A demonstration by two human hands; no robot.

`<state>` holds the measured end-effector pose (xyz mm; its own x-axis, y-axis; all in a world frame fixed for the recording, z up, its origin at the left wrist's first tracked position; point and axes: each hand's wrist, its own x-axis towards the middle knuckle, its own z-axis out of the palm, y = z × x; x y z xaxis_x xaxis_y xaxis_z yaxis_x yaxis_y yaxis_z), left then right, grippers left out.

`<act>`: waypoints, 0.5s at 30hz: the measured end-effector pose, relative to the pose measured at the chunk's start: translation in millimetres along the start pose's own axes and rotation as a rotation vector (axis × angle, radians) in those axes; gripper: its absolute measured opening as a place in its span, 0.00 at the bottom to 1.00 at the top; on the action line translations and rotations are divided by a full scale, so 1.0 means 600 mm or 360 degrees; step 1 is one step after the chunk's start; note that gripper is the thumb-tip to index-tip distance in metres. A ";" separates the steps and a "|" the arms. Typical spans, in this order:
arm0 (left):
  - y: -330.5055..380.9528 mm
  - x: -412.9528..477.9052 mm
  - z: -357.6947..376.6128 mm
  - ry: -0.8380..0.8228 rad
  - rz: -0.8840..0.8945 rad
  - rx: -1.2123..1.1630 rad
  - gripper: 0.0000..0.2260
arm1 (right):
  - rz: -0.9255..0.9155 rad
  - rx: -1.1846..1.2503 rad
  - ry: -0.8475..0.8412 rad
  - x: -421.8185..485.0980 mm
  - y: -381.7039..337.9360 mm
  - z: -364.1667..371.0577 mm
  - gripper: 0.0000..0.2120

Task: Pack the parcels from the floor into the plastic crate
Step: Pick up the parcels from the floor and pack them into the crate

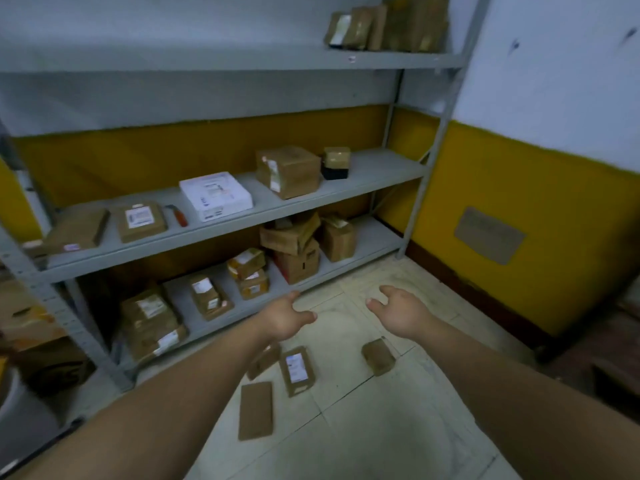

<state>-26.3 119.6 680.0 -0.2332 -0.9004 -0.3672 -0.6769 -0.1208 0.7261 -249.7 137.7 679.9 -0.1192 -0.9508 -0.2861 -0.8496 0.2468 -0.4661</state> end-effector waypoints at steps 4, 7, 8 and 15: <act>0.050 0.085 0.031 -0.0064 0.0035 0.0065 0.32 | 0.0076 0.0018 0.0039 0.059 0.054 -0.033 0.31; 0.057 0.172 0.043 -0.0123 0.0007 0.0060 0.33 | 0.0119 -0.0017 0.0002 0.126 0.073 -0.035 0.30; 0.056 0.197 0.043 -0.0128 -0.0007 0.0056 0.33 | 0.0129 -0.0027 -0.0020 0.148 0.077 -0.033 0.30; 0.015 0.434 0.024 -0.0149 -0.0201 -0.0063 0.33 | 0.0186 -0.0057 -0.0240 0.373 0.086 -0.019 0.32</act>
<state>-103.2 -109.5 582.4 -0.2130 -0.8344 -0.5083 -0.6772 -0.2489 0.6924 -326.1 -64.5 601.3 -0.1424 -0.8764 -0.4600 -0.8526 0.3447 -0.3928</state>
